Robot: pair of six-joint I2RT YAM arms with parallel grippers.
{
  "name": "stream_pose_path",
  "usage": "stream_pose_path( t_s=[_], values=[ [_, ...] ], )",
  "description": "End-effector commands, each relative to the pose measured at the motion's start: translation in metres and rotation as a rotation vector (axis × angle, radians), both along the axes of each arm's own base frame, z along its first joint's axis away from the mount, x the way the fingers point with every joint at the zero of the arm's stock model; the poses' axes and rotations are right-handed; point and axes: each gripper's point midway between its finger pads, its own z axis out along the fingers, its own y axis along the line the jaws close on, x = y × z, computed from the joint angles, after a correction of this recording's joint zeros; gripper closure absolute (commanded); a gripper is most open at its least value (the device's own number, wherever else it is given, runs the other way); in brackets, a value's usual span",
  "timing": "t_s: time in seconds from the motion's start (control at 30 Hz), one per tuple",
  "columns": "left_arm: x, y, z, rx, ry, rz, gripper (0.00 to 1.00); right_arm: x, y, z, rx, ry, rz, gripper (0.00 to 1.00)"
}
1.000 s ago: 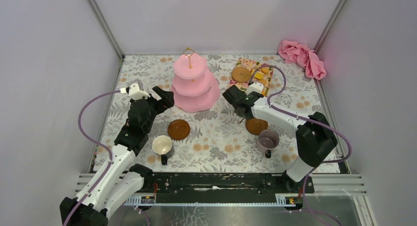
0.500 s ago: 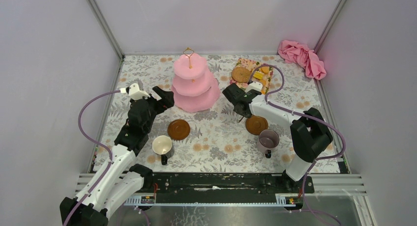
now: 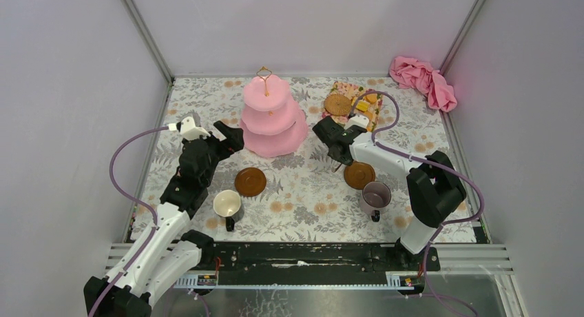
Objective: Serve the afternoon tea
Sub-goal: Pick up the desert from the tray.
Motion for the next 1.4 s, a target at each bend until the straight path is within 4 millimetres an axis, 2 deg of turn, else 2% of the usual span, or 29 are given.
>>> stream_pose_path(
  t_s=[0.0, 0.7, 1.37],
  values=[
    [0.001, -0.002, 0.013, -0.009, -0.054, -0.007, 0.0, 0.001, -0.007, 0.008, 0.009, -0.028, -0.041, 0.58],
    [0.0, -0.001, 0.016, -0.006, -0.061, -0.001, 0.0, 0.004, 0.005, -0.015, 0.031, 0.016, -0.051, 0.57],
    [-0.002, 0.001, 0.02, -0.015, -0.074, 0.002, 0.0, -0.002, 0.019, -0.013, 0.137, 0.003, -0.121, 0.57]
  ],
)
